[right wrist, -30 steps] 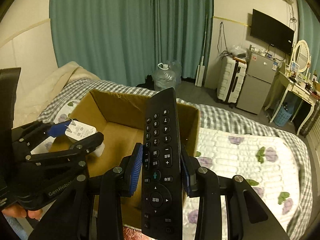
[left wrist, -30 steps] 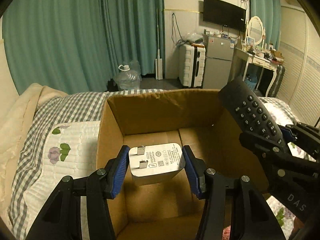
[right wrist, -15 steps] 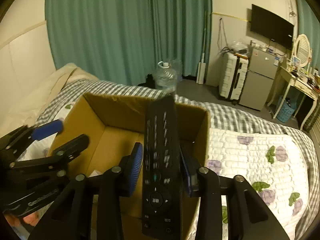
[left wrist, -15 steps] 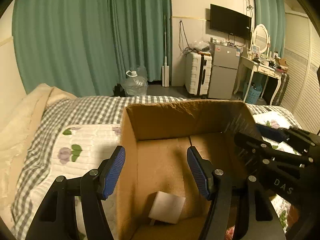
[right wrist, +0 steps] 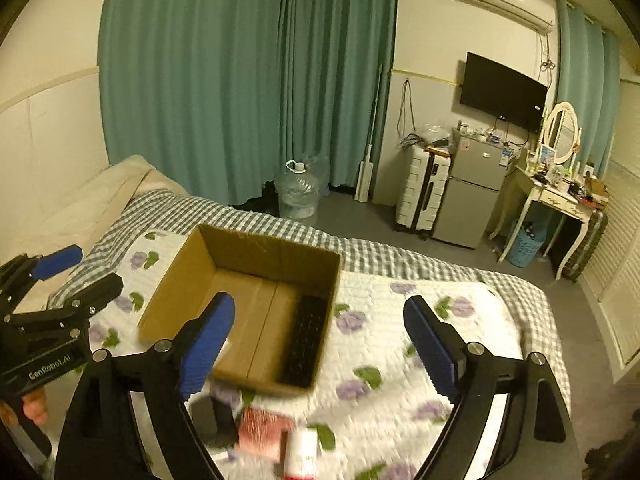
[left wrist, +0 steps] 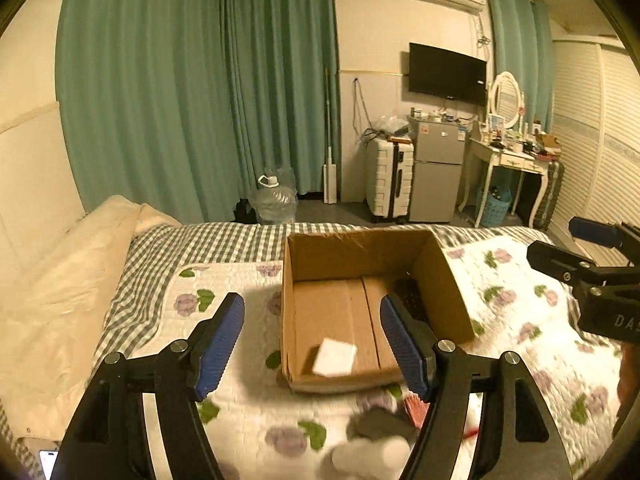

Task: Organize rigid objects
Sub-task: 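Move both tools back toward the remaining items beside the box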

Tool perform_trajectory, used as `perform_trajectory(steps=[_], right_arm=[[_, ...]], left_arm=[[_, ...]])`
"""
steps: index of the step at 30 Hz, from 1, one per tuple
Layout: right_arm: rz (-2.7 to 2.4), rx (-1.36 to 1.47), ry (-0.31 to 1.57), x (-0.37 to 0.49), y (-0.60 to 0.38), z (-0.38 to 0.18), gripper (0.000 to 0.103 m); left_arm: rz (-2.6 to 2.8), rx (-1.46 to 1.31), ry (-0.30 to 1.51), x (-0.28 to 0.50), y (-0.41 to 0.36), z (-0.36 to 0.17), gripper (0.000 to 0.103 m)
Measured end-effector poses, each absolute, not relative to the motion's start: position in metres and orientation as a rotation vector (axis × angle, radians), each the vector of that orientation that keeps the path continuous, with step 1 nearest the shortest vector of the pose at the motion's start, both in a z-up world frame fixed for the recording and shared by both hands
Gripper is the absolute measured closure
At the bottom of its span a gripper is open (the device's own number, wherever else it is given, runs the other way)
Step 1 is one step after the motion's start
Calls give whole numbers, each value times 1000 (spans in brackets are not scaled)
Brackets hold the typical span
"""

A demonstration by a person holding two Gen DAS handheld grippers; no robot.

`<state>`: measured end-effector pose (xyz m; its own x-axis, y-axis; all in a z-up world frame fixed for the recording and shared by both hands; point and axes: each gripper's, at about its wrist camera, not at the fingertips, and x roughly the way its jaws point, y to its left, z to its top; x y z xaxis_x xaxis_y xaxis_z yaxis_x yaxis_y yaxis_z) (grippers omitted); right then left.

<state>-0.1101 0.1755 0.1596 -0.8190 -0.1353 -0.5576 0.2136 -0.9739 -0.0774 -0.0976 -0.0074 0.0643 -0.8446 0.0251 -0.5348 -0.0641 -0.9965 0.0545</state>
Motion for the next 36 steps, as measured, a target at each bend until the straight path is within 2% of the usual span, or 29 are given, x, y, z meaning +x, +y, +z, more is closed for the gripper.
perform_trajectory(steps=[6, 15, 19, 34, 36], right_arm=[[-2815, 915, 202, -75, 187, 138, 14], [-2754, 1107, 253, -74, 184, 45, 14], [-2720, 1200, 248, -80, 189, 15, 14], [-2669, 1378, 219, -94, 192, -25, 14], [-2667, 1387, 220, -95, 191, -28, 14]], left_arm=[[2937, -926, 155, -69, -1, 38, 29], [2820, -1149, 212, -61, 2, -61, 29], [2775, -1210, 226, -60, 1, -88, 29], [2668, -1240, 299, -79, 25, -118, 29], [2668, -1239, 323, -83, 27, -121, 32]])
